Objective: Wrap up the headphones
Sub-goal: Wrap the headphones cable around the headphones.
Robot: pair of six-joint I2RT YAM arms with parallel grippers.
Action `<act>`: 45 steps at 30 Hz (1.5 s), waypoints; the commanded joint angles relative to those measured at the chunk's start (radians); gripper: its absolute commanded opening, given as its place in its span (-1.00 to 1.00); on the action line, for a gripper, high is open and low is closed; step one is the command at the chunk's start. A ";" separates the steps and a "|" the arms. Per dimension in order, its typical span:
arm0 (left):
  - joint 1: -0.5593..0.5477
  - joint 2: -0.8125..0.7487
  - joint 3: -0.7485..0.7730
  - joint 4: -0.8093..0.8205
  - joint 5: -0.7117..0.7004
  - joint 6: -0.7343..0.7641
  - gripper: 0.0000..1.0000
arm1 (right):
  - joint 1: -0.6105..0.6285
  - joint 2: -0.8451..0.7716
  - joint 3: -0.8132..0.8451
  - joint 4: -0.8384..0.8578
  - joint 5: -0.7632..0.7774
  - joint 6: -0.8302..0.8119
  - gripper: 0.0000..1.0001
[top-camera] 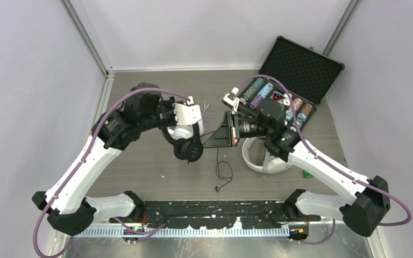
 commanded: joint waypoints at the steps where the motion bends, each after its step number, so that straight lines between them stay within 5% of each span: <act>1: 0.001 0.002 -0.003 0.032 -0.147 -0.027 -1.00 | -0.010 0.016 0.004 0.294 -0.026 0.166 -0.86; 24: 0.000 0.048 0.065 -0.062 -0.448 -0.491 -1.00 | 0.020 0.227 0.184 0.353 0.065 0.229 -0.66; 34: 0.000 0.130 0.164 -0.132 -0.548 -0.753 -1.00 | 0.030 0.271 0.336 0.040 0.142 0.020 -0.63; 45: 0.000 0.240 0.314 -0.258 -0.529 -0.992 -1.00 | 0.079 0.300 0.396 -0.095 0.227 -0.083 -0.63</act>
